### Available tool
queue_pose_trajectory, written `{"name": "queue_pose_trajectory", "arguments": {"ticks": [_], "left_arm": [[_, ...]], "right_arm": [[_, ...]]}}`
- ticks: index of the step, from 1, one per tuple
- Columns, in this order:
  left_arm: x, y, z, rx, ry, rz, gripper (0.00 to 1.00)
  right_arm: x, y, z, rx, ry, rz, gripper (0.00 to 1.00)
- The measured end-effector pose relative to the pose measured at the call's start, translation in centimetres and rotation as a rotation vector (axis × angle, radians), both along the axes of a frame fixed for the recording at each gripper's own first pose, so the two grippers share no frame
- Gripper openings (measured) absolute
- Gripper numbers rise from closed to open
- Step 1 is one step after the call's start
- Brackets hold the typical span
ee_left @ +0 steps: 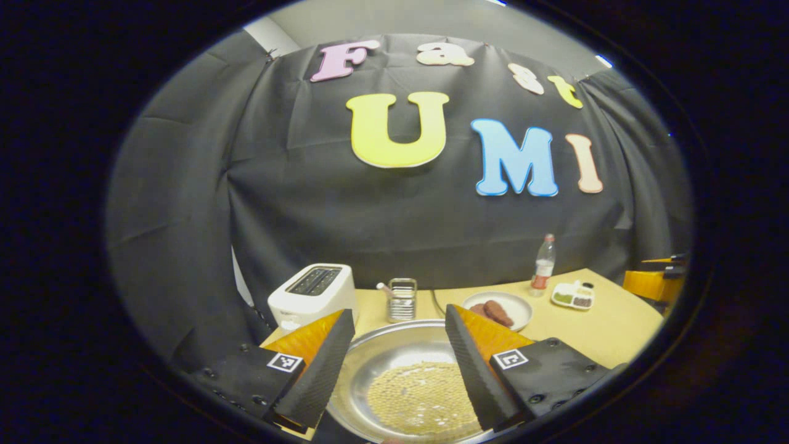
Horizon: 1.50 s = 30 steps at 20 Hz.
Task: First push the handle of the pot to place it horizontally, then grasp the pot with both hands and set it on the induction cooktop.
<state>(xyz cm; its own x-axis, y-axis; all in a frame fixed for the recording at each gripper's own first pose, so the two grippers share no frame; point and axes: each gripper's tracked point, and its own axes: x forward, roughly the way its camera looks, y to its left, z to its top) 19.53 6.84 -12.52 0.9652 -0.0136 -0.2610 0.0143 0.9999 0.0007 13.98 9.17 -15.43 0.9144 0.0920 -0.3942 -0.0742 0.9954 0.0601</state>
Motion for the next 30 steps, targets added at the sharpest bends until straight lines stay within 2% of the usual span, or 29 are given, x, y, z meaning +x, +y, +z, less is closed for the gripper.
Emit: {"name": "queue_pose_trajectory", "arguments": {"ticks": [1,4,5,8,9,13,15,16,20,21,22,30], "left_arm": [[-0.7,-1.8,1.0,-0.012,-0.015,-0.012,0.92],[-3.2,-7.1,3.4,-0.022,-0.059,-0.032,0.99],[-4.1,-8.5,4.1,-0.022,-0.068,-0.029,0.93],[-7.3,-12.7,6.3,-0.027,-0.107,-0.021,0.93],[-8.4,-13.9,7.2,-0.026,-0.12,-0.02,0.99],[-11.8,-16.8,9.2,-0.034,-0.146,-0.012,0.99],[-12.9,-17.2,10.9,-0.021,-0.172,-0.022,0.99],[-13.7,-17.3,11.6,-0.012,-0.181,-0.024,0.96],[-16.4,-16.1,14.9,0.004,-0.251,-0.026,0.99],[-17.2,-15.6,15.7,0.013,-0.265,-0.024,0.92],[-18.0,-15.4,16.1,0.015,-0.273,-0.028,0.96],[-22.3,-12.6,18.7,0.034,-0.341,-0.01,0.95]], "right_arm": [[-0.6,-1.4,1.0,-0.003,-0.018,-0.001,0.97],[-2.5,-5.8,3.8,-0.003,-0.082,-0.012,0.97],[-3.2,-7.1,4.5,0.002,-0.097,-0.01,0.97],[-5.7,-10.8,6.4,0.006,-0.129,-0.004,0.97],[-6.3,-11.8,7.0,0.008,-0.142,-0.001,0.97],[-9.0,-14.3,8.9,0.016,-0.178,0.004,0.97],[-10.2,-14.9,10.0,0.02,-0.205,0.002,0.97],[-10.8,-15.1,10.5,0.022,-0.219,-0.001,0.96],[-12.6,-15.1,12.6,0.041,-0.258,-0.029,0.97],[-13.0,-15.0,13.1,0.044,-0.268,-0.038,0.96],[-13.6,-14.8,13.6,0.045,-0.283,-0.042,0.96],[-16.8,-14.3,15.0,0.05,-0.308,-0.079,0.97]]}}
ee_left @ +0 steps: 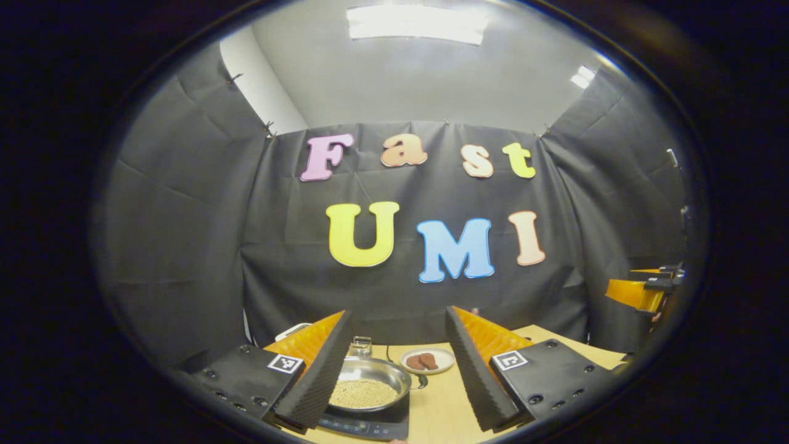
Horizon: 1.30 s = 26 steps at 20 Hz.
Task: First push the handle of the pot to place it horizontally, then grasp the pot with both hands and set it on the induction cooktop.
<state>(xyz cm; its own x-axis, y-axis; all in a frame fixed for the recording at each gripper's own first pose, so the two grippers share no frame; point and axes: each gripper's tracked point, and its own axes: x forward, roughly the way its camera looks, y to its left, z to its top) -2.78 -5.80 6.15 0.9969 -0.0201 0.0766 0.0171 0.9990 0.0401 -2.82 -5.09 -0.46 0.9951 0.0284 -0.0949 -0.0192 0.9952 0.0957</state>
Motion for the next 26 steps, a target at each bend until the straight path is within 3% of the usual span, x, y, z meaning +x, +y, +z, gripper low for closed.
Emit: {"name": "queue_pose_trajectory", "arguments": {"ticks": [2,9,10,11,21,24,26], "left_arm": [[-0.5,0.0,0.0,0.002,-0.005,-0.002,0.99],[-1.6,-0.1,0.4,-0.003,-0.024,-0.017,0.99],[-1.6,0.1,0.4,-0.001,-0.029,-0.018,0.92],[-1.7,0.1,0.5,0.002,-0.031,-0.019,0.99],[-2.3,1.9,-0.3,-0.009,-0.021,-0.017,0.99],[-2.6,2.6,-0.3,0.0,-0.024,-0.017,0.92],[-3.0,3.0,-0.4,0.001,-0.025,-0.016,0.99]], "right_arm": [[-0.6,0.0,0.2,-0.001,0.0,-0.003,0.96],[-2.1,-0.1,0.7,0.004,-0.001,-0.024,0.96],[-2.4,-0.2,0.5,0.002,0.004,-0.027,0.96],[-2.5,-0.1,0.5,0.0,0.007,-0.028,0.96],[-3.3,1.8,1.1,-0.005,0.005,-0.019,0.97],[-3.6,2.4,1.2,-0.007,0.003,-0.016,0.97],[-3.9,2.8,1.3,-0.01,0.002,-0.014,0.97]]}}
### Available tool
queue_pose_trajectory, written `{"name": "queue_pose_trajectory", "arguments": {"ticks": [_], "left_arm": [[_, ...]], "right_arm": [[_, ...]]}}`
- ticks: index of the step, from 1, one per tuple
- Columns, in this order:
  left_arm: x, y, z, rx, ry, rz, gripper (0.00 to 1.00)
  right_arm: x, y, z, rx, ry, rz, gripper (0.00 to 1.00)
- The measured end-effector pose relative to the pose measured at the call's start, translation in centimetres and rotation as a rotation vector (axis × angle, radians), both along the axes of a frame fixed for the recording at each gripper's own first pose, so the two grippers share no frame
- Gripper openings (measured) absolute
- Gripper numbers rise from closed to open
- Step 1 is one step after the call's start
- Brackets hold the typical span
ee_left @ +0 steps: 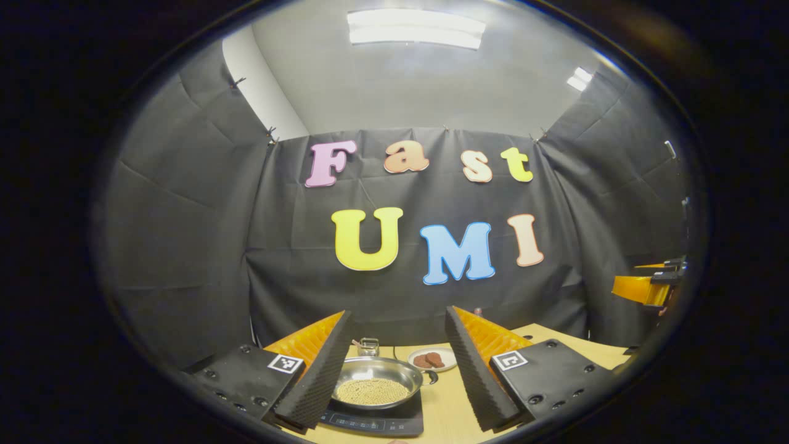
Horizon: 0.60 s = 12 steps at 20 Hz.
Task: First push the handle of the pot to place it horizontally, then grasp the pot with both hands and set it on the induction cooktop.
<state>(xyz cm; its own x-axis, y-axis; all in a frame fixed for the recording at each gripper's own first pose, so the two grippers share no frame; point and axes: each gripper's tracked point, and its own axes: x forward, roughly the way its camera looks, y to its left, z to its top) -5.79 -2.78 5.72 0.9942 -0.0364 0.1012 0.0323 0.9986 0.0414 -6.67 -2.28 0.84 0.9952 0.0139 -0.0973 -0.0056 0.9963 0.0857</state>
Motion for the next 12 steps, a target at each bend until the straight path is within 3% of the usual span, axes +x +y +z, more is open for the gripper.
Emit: {"name": "queue_pose_trajectory", "arguments": {"ticks": [8,9,10,12], "left_arm": [[-0.9,1.7,0.1,0.004,-0.009,0.008,0.96],[-1.0,1.8,0.2,0.005,-0.011,0.009,0.99],[-1.2,1.8,0.2,0.005,-0.012,0.009,0.95],[-1.3,1.8,0.4,0.002,-0.015,0.004,0.99]], "right_arm": [[-0.8,1.3,0.4,0.001,-0.01,0.007,0.97],[-0.9,1.3,0.5,0.001,-0.012,0.008,0.97],[-1.0,1.4,0.6,0.0,-0.013,0.009,0.97],[-1.1,1.4,0.7,-0.003,-0.017,0.005,0.97]]}}
